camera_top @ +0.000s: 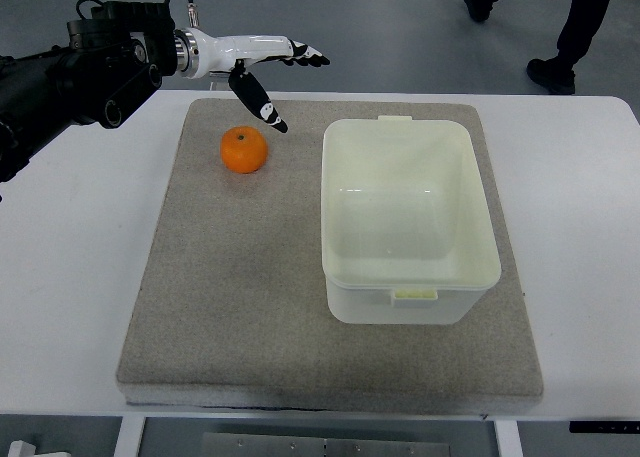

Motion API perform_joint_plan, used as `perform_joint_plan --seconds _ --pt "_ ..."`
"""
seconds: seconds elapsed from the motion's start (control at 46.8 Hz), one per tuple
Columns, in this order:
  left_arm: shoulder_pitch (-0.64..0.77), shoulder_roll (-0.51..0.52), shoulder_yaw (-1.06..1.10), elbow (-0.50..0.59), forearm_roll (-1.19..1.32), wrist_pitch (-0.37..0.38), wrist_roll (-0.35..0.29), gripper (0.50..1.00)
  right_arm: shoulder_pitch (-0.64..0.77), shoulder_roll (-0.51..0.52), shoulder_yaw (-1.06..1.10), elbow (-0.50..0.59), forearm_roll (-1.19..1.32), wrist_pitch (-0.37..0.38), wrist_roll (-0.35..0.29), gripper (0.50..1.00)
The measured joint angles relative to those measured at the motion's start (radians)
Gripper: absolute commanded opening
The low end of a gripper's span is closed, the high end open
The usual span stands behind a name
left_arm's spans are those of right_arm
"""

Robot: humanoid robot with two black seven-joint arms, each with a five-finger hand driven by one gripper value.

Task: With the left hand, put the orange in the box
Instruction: 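Move the left hand down toward the orange, fingers open, then close the left hand's fingers around the orange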

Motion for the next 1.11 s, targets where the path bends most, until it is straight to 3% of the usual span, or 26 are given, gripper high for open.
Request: perform_joint_plan --seconds 0.47,1.11 --pt "-0.039 0.072 0.109 -0.031 0.235 0.001 -0.002 0.969 0.0 0.0 0.0 0.0 0.0 0.0 0.0 0.944" --pt "-0.058 0.13 0.193 -0.149 0.263 0.009 -0.001 0.943 0.0 0.0 0.0 0.0 0.0 0.0 0.0 0.944"
